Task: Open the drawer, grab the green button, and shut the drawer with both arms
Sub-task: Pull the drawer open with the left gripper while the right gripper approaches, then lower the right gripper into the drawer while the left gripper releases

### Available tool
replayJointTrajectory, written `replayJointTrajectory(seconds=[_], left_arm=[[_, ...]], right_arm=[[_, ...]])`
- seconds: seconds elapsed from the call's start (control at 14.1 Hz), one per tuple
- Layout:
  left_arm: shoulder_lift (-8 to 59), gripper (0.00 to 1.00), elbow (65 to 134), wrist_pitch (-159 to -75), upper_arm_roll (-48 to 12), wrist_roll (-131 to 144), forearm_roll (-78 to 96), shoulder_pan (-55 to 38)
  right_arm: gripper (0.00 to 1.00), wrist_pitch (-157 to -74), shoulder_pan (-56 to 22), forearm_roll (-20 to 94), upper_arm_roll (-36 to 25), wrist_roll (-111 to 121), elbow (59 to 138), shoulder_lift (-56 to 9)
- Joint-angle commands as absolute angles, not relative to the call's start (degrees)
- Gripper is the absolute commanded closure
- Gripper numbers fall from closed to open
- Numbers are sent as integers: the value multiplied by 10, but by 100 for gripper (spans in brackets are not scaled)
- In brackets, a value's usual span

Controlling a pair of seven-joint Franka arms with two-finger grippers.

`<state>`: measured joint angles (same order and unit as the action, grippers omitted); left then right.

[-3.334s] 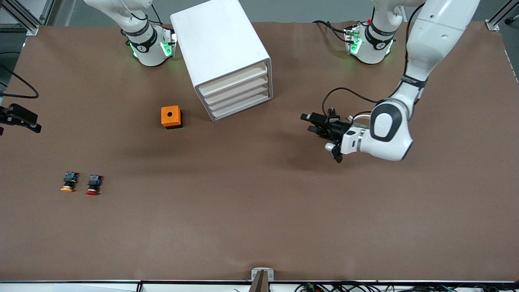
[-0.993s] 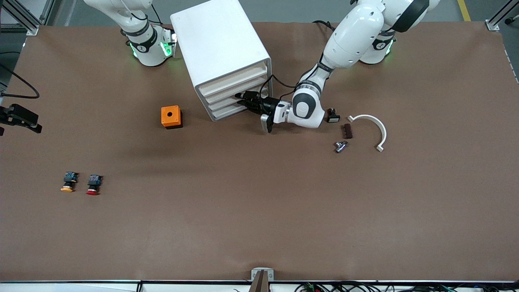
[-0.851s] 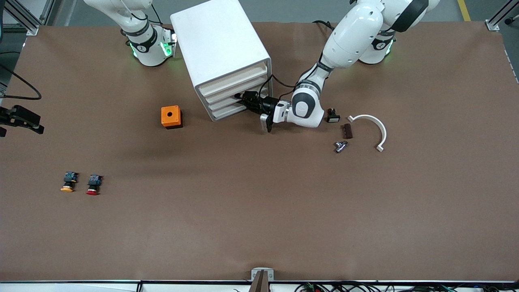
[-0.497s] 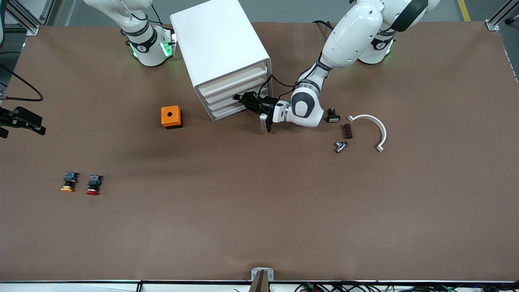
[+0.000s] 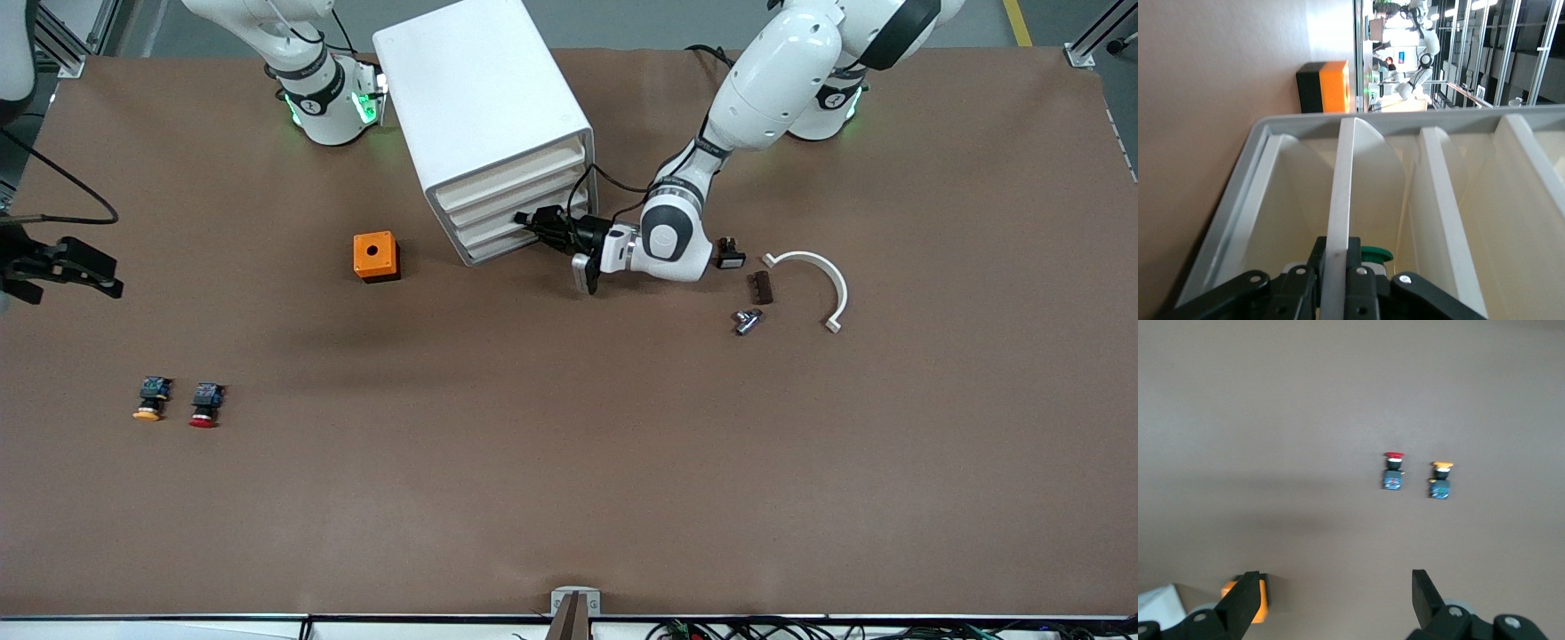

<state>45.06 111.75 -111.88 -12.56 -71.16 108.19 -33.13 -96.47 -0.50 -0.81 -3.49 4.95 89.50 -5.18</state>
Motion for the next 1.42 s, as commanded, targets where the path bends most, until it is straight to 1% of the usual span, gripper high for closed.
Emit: replayJointTrajectory(seconds=[0.0,0.28,0.43,0.71,0.92,1.14,1.21,1.28,1.35], left_arm=[[454,100,1082,-1150,-123,-683,1097,-321],[455,100,1054,-1183,-122,-664,1093,-291],[455,100,1041,-1201,-122,-650,1092,-281],[462,98,1020,-1210,-122,-634,1090,-256],[471,96,997,-1224,-122,-633,1089,-243],[471,95,995,-1238,-122,-632,1089,-242],[472,90,996,-1244,-122,-633,1089,-243],[471,89,996,-1250,-122,-632,1089,-244],[471,69,996,-1254,-122,-632,1089,-244]], right_arm=[[0,-940,-65,-11,-38,-73,889,-54],[0,-926,-147,-9,-36,-271,897,-55],[0,-925,-190,-4,-36,-378,897,-66],[0,-936,-270,-1,-35,-543,896,-95],[0,-963,-309,15,-35,-637,896,-124],[0,-1009,-333,55,-36,-703,905,-155],[0,-1027,-345,55,-36,-723,911,-165],[0,-1046,-358,55,-35,-748,914,-173],[0,-1061,-371,56,-36,-775,916,-180]])
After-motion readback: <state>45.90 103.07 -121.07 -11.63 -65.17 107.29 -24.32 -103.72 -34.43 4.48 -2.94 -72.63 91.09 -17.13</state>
